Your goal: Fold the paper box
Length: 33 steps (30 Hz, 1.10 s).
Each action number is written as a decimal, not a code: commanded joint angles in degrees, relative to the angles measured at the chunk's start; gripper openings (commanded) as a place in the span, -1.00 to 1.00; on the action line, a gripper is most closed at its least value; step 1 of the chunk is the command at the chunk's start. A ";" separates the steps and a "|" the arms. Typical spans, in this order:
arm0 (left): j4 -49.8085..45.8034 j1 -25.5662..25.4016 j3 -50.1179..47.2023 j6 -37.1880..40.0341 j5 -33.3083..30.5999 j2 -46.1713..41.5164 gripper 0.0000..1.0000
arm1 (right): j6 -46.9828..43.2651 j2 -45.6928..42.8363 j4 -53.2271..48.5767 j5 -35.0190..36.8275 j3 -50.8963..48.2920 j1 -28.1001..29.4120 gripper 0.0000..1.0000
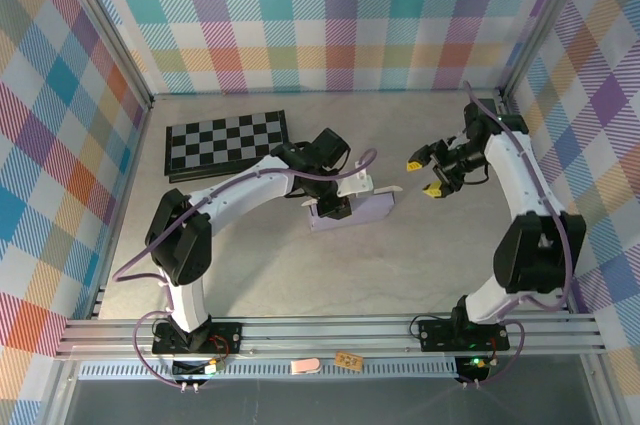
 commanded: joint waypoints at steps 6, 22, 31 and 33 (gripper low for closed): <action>-3.00 1.01 -1.98 -1.67 -0.06 -0.71 -0.46 | 9.31 -13.01 12.63 8.03 -15.30 9.60 0.17; -1.93 1.01 -2.73 -1.79 -0.81 -0.71 -0.42 | 23.60 -12.93 25.28 10.92 -21.97 16.01 0.10; -1.58 1.02 -2.24 -2.32 -0.64 -0.47 -0.37 | 22.94 -10.70 25.67 13.63 -25.86 16.64 -0.03; -1.28 1.01 -2.15 -2.68 -0.70 -0.47 -0.35 | 22.69 -10.54 24.59 14.82 -25.69 17.09 -0.09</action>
